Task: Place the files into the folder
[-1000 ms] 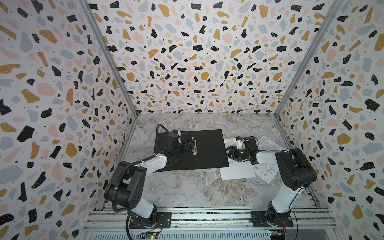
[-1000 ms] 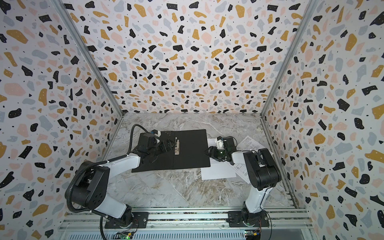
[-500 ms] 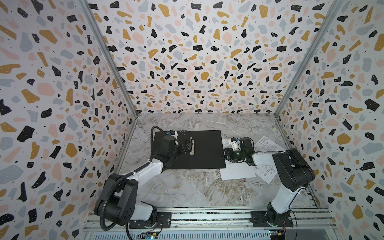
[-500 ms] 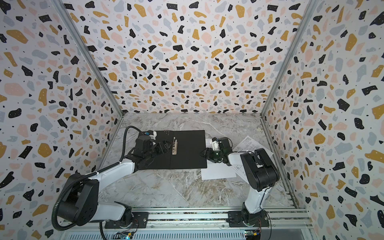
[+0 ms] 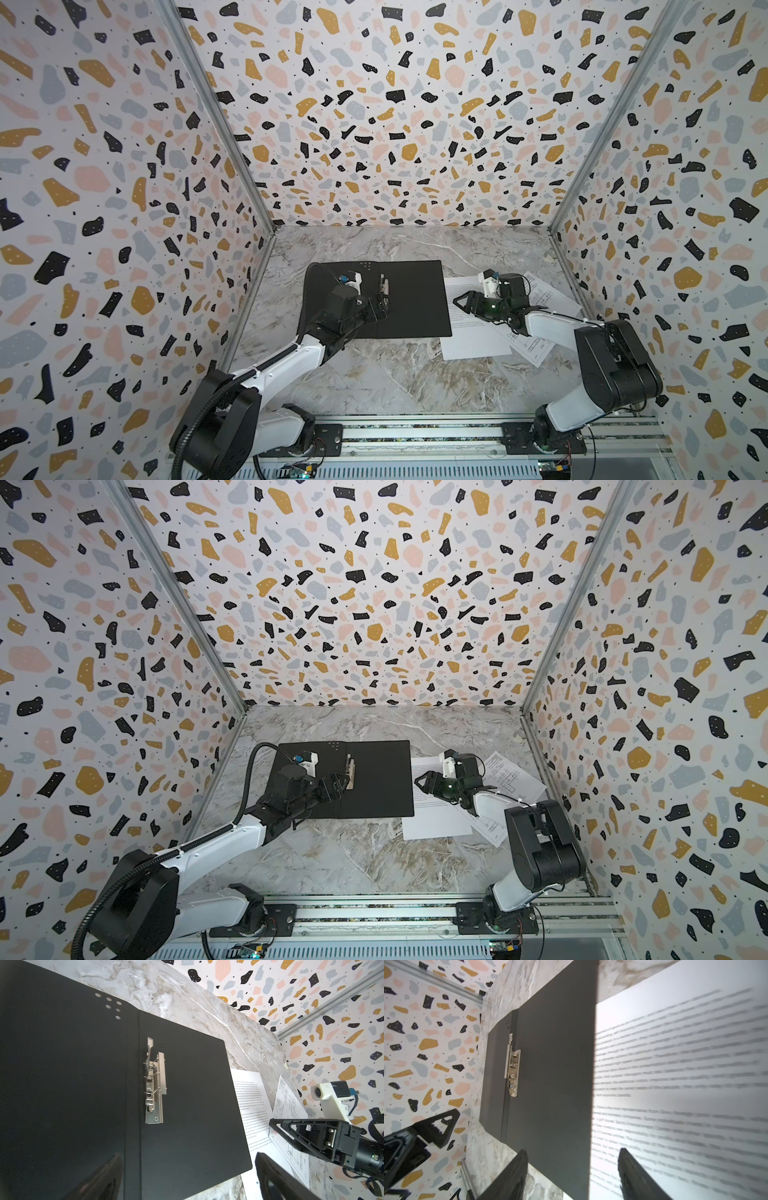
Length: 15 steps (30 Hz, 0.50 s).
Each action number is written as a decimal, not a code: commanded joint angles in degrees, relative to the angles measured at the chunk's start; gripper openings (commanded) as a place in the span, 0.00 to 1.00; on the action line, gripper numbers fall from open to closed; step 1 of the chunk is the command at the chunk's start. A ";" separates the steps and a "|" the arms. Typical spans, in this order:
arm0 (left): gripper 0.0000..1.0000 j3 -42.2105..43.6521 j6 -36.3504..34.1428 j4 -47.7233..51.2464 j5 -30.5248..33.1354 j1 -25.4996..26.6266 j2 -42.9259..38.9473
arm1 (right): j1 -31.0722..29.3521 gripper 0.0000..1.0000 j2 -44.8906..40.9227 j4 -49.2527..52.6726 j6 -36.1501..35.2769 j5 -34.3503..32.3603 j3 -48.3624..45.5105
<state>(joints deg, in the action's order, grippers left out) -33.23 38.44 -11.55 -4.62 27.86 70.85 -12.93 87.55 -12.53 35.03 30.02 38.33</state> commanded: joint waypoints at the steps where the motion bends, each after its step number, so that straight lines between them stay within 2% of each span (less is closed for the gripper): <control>1: 1.00 0.71 1.10 -0.83 4.40 3.33 -0.82 | 2.18 0.71 -3.39 3.71 -3.54 -4.59 -1.47; 8: 0.99 0.20 3.21 -2.42 7.95 12.20 1.40 | 7.33 0.72 -3.97 4.38 -5.57 -5.63 -2.38; 15: 1.00 -2.68 3.93 -4.77 8.00 19.33 7.45 | 8.19 0.73 -2.49 4.33 -6.40 -6.11 -1.70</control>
<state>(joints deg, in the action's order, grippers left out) -33.58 41.69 -13.32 2.24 45.34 76.58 -4.97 84.62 -9.61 30.15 24.67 35.83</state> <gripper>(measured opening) 0.996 0.725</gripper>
